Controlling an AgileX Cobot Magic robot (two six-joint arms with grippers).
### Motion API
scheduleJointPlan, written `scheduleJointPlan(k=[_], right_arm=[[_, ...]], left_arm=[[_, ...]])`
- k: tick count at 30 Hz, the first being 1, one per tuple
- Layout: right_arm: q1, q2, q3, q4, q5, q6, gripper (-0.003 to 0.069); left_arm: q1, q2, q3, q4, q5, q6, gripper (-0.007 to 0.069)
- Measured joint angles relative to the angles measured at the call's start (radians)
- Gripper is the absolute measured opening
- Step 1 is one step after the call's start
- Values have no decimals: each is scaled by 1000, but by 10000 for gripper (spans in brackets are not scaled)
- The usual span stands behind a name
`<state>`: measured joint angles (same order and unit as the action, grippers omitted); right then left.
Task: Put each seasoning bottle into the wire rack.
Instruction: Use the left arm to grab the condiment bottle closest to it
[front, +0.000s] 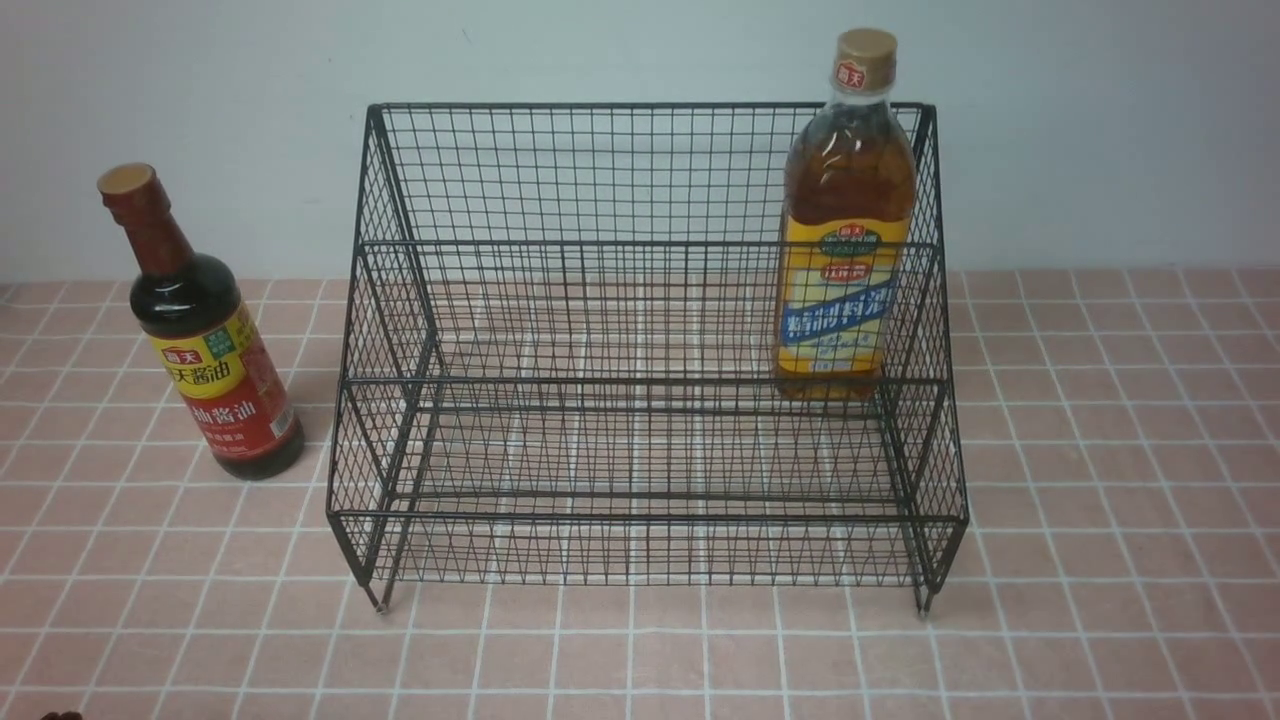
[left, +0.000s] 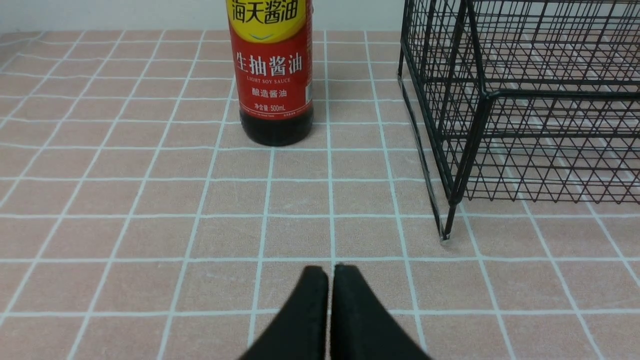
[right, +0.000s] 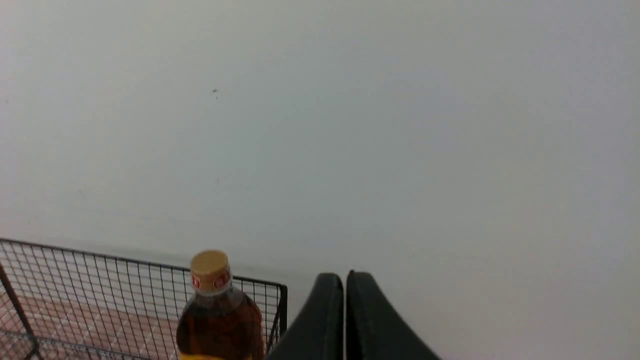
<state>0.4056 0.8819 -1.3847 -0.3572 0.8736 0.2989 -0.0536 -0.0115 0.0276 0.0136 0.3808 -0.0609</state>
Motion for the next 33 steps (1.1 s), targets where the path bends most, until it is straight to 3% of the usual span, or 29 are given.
scheduleJointPlan(k=[8, 15, 20, 28, 33], right_arm=[[0, -381, 508, 100, -203, 29, -13], [0, -604, 949, 323, -611, 13, -13], [0, -621, 1180, 535, -898, -104, -13], [0, -621, 1227, 573, -980, -246, -13], [0, -621, 1228, 576, -989, -257, -13]], left_arm=[[0, 0, 0, 0, 0, 0, -6], [0, 0, 0, 0, 0, 0, -6], [0, 0, 0, 0, 0, 0, -6], [0, 0, 0, 0, 0, 0, -6], [0, 0, 0, 0, 0, 0, -6]])
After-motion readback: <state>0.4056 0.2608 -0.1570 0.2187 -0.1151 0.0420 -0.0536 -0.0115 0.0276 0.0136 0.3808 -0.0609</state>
